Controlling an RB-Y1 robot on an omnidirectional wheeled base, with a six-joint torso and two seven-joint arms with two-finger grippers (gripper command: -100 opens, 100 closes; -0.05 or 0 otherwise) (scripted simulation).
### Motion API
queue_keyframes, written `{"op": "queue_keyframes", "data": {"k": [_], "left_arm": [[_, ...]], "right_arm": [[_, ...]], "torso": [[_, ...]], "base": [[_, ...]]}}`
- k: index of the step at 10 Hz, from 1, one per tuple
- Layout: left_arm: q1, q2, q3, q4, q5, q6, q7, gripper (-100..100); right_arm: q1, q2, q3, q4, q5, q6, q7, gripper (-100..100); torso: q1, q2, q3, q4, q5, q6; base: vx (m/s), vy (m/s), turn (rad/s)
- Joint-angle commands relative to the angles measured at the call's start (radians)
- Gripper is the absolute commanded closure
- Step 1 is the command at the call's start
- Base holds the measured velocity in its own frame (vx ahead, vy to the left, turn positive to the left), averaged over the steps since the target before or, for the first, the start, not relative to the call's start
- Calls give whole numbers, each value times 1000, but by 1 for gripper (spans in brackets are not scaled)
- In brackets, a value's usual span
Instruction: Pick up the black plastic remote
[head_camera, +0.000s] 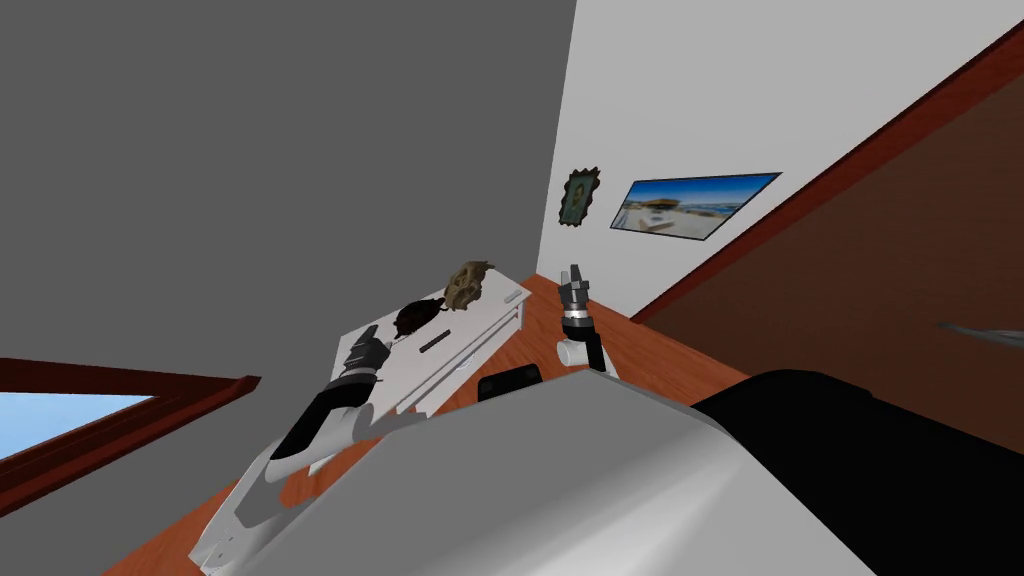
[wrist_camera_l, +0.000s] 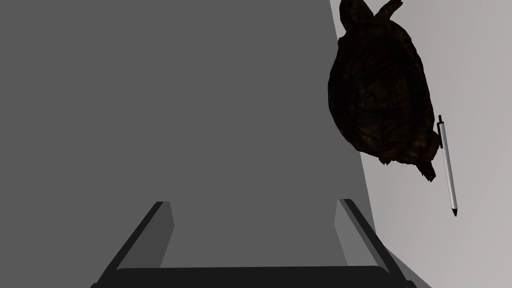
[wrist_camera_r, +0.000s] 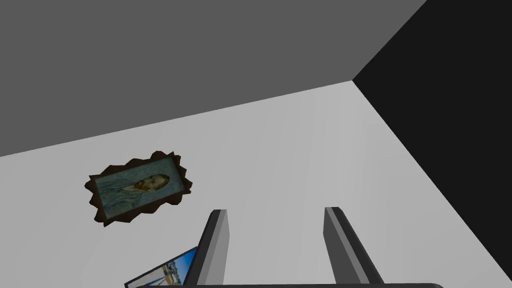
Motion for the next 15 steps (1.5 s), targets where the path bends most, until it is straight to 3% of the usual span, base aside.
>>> {"op": "queue_keyframes", "data": {"k": [1,2,5,6,7,8,9,12,13,14,15], "left_arm": [[-10,17,14,24,16,50,4,-100],[-10,17,14,24,16,56,4,-100],[-9,58,57,113,72,149,12,-100],[-9,58,57,113,72,169,12,-100],[-7,76,78,147,103,216,15,-100],[-7,76,78,160,103,225,15,-100],[-5,93,99,206,135,259,19,-100],[-3,109,120,257,168,335,22,-100],[1,122,141,294,201,369,25,-100],[1,122,141,306,201,388,25,-100],[4,134,161,348,236,415,28,-100]], "right_arm": [[0,0,0,0,0,0,0,0],[0,0,0,0,0,0,0,0],[0,0,0,0,0,0,0,0],[0,0,0,0,0,0,0,0],[0,0,0,0,0,0,0,0],[0,0,0,0,0,0,0,0],[0,0,0,0,0,0,0,0],[0,0,0,0,0,0,0,0],[0,0,0,0,0,0,0,0],[0,0,0,0,0,0,0,0],[1,0,0,0,0,0,0,0]], "torso": [[0,0,0,0,0,0],[0,-1,0,0,0,-1],[-2,-3,-1,0,0,0],[-1,-2,-1,0,0,0],[0,-2,-1,0,0,-1],[0,-2,-1,0,0,0],[0,-2,-1,0,0,-1],[-2,-4,-2,-1,0,-1],[-1,-4,-2,-1,0,-1],[-1,-4,-2,-1,0,0],[-1,-4,-2,-1,0,-2]], "base": [[-57,49,-173],[-22,22,29],[-39,32,-264],[-41,51,-178],[-44,55,-345],[-39,41,-164],[-33,25,-290],[-21,27,-213],[-25,25,-397],[-13,30,-172],[-3,24,-265]]}}
